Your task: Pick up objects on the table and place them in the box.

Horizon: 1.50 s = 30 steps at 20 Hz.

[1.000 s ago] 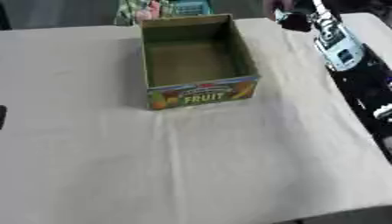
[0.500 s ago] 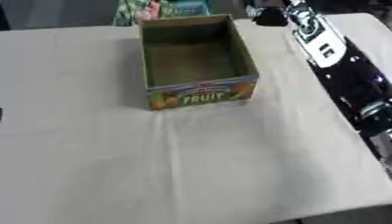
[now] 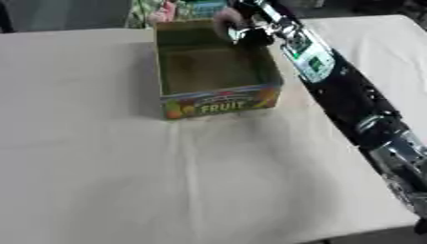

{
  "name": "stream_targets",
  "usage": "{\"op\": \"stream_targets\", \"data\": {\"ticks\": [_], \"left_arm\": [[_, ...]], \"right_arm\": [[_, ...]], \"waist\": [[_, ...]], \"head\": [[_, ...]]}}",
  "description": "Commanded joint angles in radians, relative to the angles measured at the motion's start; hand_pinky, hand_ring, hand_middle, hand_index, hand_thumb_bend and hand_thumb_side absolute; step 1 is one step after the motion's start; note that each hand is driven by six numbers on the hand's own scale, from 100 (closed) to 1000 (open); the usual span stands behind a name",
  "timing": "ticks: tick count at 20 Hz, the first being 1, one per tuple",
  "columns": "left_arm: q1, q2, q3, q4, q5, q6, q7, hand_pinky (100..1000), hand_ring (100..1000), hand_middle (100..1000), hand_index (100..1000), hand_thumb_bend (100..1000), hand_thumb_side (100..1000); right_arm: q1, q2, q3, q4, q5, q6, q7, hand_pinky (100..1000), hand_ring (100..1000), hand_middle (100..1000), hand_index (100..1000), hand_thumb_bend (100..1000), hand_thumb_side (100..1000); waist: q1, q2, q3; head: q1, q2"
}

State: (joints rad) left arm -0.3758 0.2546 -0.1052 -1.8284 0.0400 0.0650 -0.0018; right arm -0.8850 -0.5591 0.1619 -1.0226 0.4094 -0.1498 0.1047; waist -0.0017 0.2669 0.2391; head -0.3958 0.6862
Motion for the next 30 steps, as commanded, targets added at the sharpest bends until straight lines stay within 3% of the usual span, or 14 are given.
{"op": "stream_targets", "data": {"ticks": [1, 3, 6, 9, 10, 14, 19, 26, 29, 30], "left_arm": [[-0.009, 0.005, 0.000, -0.010, 0.003, -0.001, -0.004, 554, 594, 628, 766, 441, 100], [-0.009, 0.005, 0.000, -0.010, 0.003, -0.001, -0.004, 554, 594, 628, 766, 441, 100], [-0.009, 0.005, 0.001, -0.010, 0.003, -0.001, -0.003, 554, 594, 628, 766, 441, 100], [-0.009, 0.005, 0.001, -0.010, 0.003, -0.001, -0.003, 554, 594, 629, 766, 441, 100], [-0.009, 0.005, 0.002, -0.010, 0.003, -0.001, -0.003, 554, 595, 629, 766, 440, 100], [-0.008, 0.005, 0.003, -0.010, 0.003, -0.001, -0.002, 554, 595, 630, 767, 440, 100], [-0.005, 0.005, 0.005, -0.010, 0.002, -0.001, 0.000, 554, 596, 631, 767, 440, 100], [0.004, 0.006, 0.010, -0.006, 0.000, -0.001, 0.006, 554, 596, 632, 767, 439, 100], [0.008, 0.006, 0.014, -0.004, 0.000, -0.001, 0.010, 554, 596, 632, 767, 439, 100], [0.010, 0.006, 0.015, -0.003, -0.001, -0.001, 0.011, 554, 596, 632, 766, 443, 100]], "right_arm": [[-0.023, -0.001, 0.006, 0.012, 0.036, -0.016, 0.026, 727, 709, 392, 477, 100, 100], [-0.022, 0.004, 0.009, 0.019, 0.047, -0.021, 0.038, 736, 723, 433, 519, 100, 100], [-0.019, 0.005, 0.009, 0.023, 0.054, -0.018, 0.057, 767, 777, 568, 687, 113, 188], [-0.017, 0.003, 0.008, 0.022, 0.056, -0.010, 0.078, 797, 826, 702, 793, 270, 271], [-0.015, 0.002, 0.008, 0.020, 0.056, -0.009, 0.085, 819, 855, 783, 857, 359, 313], [-0.010, -0.004, 0.011, -0.001, 0.051, -0.005, 0.106, 847, 891, 884, 935, 505, 370], [0.003, -0.022, 0.010, -0.055, 0.024, 0.004, 0.083, 860, 905, 933, 976, 614, 408], [0.056, -0.077, -0.005, -0.196, -0.075, 0.028, 0.029, 834, 884, 877, 953, 599, 447], [0.095, -0.112, -0.028, -0.272, -0.137, 0.052, -0.026, 782, 838, 812, 919, 511, 449], [0.107, -0.121, -0.037, -0.293, -0.164, 0.061, -0.047, 757, 816, 787, 902, 366, 515]], "waist": [[0.004, -0.020, 0.000], [0.005, -0.020, -0.002], [0.005, -0.021, -0.005], [0.004, -0.022, -0.010], [0.004, -0.022, -0.011], [0.005, -0.023, -0.017], [0.006, -0.024, -0.029], [0.012, -0.024, -0.054], [0.015, -0.023, -0.066], [0.015, -0.023, -0.070]], "head": [[-0.007, 0.007], [-0.009, 0.007], [-0.011, 0.006], [-0.011, 0.004], [-0.012, 0.004], [-0.012, 0.004], [-0.009, 0.004], [-0.005, 0.009], [-0.001, 0.010], [0.001, 0.010]]}}
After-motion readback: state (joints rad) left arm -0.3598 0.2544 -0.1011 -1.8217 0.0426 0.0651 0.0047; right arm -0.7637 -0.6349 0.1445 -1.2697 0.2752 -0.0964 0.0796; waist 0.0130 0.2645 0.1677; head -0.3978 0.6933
